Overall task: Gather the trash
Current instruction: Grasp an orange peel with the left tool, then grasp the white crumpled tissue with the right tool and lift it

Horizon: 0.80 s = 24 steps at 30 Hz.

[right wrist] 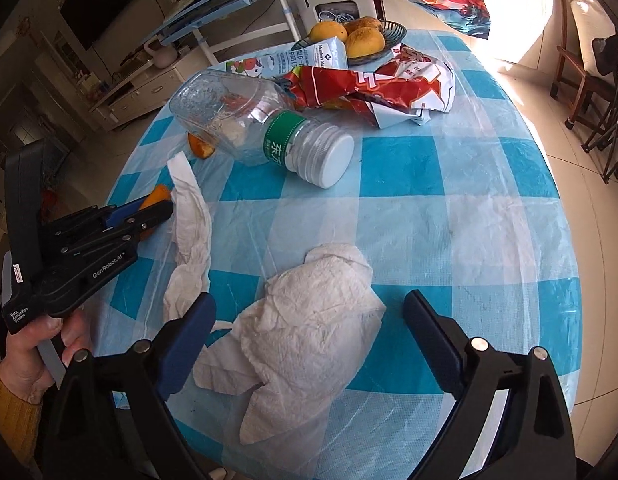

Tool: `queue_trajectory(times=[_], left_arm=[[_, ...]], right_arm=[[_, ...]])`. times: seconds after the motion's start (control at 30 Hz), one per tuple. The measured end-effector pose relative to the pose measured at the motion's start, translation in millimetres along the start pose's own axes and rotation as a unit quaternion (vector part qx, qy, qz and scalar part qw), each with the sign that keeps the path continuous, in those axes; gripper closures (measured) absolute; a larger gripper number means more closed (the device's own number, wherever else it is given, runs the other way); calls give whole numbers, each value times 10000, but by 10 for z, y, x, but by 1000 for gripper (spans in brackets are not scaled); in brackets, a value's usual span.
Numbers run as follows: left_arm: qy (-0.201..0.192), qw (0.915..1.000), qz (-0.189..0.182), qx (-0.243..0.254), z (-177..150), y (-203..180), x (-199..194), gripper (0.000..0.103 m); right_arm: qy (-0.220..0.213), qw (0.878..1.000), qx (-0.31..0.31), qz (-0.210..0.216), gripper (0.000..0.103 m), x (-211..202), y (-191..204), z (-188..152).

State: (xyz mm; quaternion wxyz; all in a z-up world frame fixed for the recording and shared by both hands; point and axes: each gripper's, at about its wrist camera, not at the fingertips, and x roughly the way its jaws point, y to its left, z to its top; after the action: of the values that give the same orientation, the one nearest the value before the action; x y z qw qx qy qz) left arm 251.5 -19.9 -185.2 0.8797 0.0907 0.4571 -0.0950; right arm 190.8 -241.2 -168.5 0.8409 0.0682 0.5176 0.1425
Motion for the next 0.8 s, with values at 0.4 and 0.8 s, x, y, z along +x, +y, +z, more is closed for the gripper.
queue_trajectory(times=[0.4, 0.8], left_arm=[[-49, 9998, 204, -20, -112, 20, -69, 81], [-21, 9996, 153, -236, -195, 140, -139, 81]], right_arm=[[-49, 10000, -4, -87, 27, -77, -20, -79], [-152, 9988, -405, -210, 82, -22, 141, -60]])
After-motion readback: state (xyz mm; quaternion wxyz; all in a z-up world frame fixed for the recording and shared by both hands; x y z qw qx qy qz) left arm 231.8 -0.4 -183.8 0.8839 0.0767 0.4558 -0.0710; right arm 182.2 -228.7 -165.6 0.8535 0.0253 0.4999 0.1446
